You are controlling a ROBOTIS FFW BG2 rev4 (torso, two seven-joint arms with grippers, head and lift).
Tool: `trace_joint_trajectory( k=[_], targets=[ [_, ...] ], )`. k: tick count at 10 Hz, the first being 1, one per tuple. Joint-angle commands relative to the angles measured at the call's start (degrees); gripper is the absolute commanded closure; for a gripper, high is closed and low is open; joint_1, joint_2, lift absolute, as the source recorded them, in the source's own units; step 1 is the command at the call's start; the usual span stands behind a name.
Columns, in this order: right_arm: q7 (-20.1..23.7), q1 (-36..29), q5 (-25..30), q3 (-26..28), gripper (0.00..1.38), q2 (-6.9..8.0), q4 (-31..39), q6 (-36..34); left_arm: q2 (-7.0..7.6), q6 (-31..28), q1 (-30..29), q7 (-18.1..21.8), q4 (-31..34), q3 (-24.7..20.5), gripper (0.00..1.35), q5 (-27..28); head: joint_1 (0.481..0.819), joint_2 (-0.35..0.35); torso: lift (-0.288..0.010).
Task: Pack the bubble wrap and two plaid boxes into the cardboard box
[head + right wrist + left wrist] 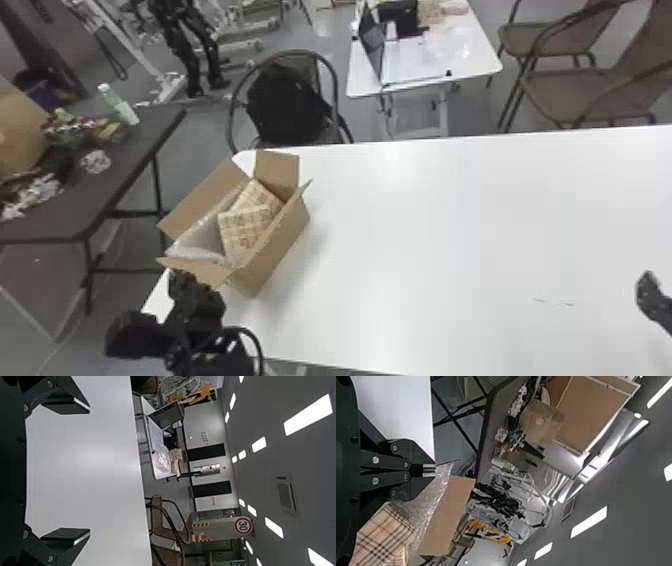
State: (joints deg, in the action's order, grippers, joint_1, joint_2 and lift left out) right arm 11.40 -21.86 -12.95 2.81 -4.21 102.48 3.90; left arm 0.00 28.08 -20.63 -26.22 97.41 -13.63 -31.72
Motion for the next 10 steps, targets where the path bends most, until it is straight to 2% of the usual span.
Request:
trace_joint_trajectory(
  k=[1,3,5,6,7,8,9,10],
  targets=[
    [0.29,0.15,-0.06,0.0,0.2,-0.01,0.0,-0.38,-0.15,4.35,-0.73,-2.61,-1.69,2.9,1.22,-1.33,0.695,0.341,-0.103],
    [0.46,0.15,-0.06,0.0,0.2,-0.01,-0.09,-0.47,-0.15,9.45,-1.96,-9.37,-2.57,7.21,1.22,0.52,0.695,0.341,-0.103],
    [0.55,0.15,0.03,0.0,0.2,-0.01,-0.18,-0.47,-0.15,12.96,-1.7,-12.45,-3.72,10.9,1.21,0.52,0.695,0.323,-0.103],
    [0.55,0.15,0.03,0.0,0.2,-0.01,-0.18,-0.56,-0.15,14.98,-1.08,-12.62,-4.33,11.87,0.74,0.43,0.695,0.31,-0.103],
    [0.55,0.15,0.29,0.0,0.2,0.08,0.0,-0.56,0.35,16.21,-0.73,-12.62,-4.42,12.22,0.16,1.13,0.695,0.298,-0.103],
    [0.46,-0.03,0.56,-0.09,0.2,0.08,0.44,-0.56,1.23,16.04,-0.73,-12.62,-3.89,12.31,0.07,3.6,0.695,0.295,-0.103],
    [0.29,-0.12,1.7,-0.09,0.2,0.43,1.14,-0.73,1.67,15.34,-0.91,-12.89,-2.49,11.43,0.18,7.99,0.695,0.292,-0.103],
    [0.02,-0.2,2.75,0.0,0.2,0.87,2.2,-1.26,1.41,11.38,-1.79,-12.36,1.29,9.14,0.18,14.41,0.695,0.29,-0.103]
  ],
)
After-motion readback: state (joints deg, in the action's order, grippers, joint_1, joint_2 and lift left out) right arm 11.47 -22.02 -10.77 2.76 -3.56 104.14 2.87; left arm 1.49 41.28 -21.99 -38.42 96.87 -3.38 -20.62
